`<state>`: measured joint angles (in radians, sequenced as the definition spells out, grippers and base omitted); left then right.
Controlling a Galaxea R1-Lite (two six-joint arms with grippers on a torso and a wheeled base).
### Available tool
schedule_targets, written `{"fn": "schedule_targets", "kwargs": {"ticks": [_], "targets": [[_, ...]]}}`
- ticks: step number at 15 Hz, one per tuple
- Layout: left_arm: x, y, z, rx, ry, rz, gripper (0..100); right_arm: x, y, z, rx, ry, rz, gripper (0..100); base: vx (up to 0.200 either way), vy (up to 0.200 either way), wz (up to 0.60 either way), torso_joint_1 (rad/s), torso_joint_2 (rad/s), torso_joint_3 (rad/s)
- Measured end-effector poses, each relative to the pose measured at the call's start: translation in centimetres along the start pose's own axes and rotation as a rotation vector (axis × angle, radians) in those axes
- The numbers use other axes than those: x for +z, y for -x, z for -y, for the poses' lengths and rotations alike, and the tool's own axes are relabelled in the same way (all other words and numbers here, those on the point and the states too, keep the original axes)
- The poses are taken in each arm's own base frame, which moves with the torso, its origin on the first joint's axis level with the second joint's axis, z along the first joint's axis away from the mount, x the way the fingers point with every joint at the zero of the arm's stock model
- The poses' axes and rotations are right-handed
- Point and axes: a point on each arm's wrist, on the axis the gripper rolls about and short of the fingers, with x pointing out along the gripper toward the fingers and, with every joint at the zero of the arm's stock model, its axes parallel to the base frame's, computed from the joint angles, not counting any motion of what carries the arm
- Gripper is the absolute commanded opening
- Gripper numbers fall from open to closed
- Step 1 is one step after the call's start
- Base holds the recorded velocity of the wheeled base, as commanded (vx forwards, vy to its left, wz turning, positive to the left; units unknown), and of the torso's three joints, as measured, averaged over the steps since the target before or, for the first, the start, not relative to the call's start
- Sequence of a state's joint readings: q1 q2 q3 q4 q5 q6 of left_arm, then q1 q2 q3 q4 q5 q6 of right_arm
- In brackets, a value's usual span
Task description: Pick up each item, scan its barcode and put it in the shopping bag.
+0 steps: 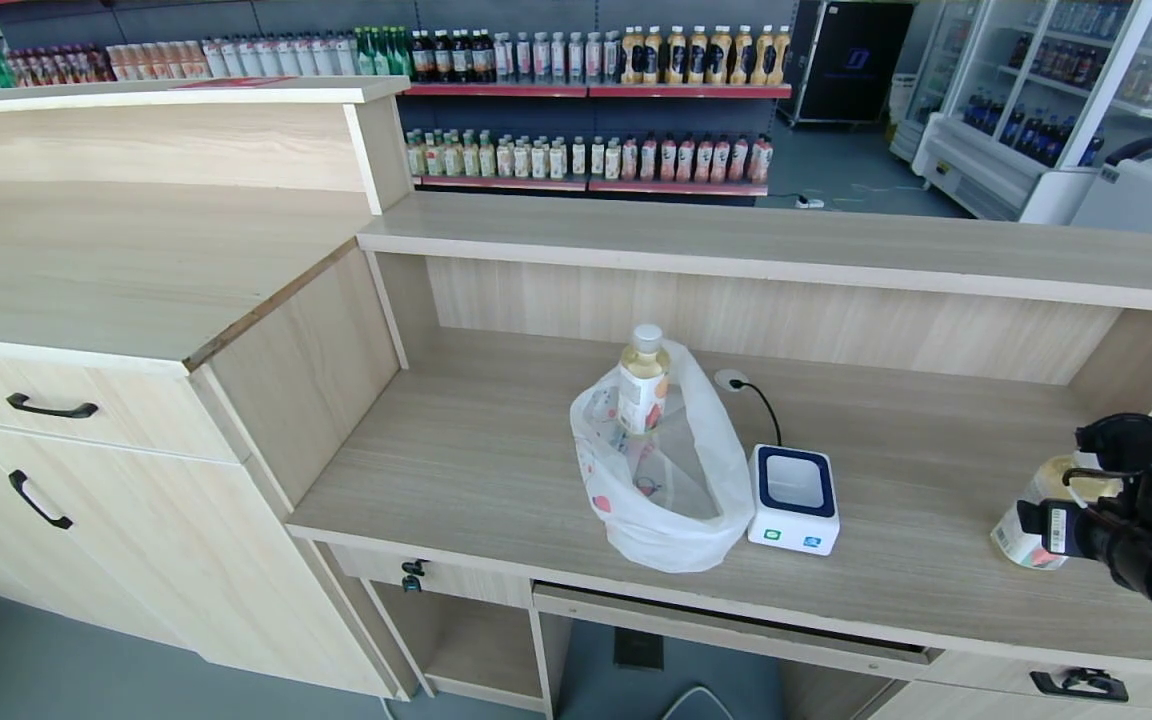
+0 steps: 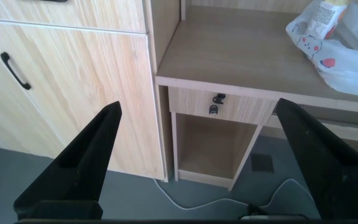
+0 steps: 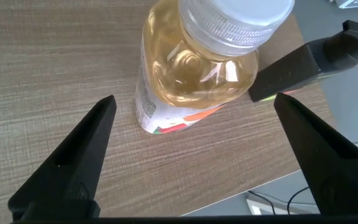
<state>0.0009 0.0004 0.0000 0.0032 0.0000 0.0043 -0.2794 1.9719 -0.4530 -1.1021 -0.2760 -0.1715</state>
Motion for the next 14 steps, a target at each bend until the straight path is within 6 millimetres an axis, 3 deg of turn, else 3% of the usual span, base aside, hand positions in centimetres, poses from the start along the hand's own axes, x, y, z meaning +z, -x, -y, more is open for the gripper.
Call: {"fn": "schedule_targets", "kwargs": {"ticks": [8, 14], "targets": [[0.0, 0.0, 0.0, 0.001, 0.000, 0.000, 100, -1.1, -1.5, -0.8, -0.001, -0.005, 0.020, 100, 0.000, 0.000, 0.00, 0.000, 0.00, 0.000], [0.0, 0.0, 0.0, 0.000, 0.000, 0.000, 100, -1.7, -2.2, -2.7, 0.041, 0.003, 0.047, 100, 0.000, 0.000, 0.00, 0.000, 0.00, 0.000]]}}
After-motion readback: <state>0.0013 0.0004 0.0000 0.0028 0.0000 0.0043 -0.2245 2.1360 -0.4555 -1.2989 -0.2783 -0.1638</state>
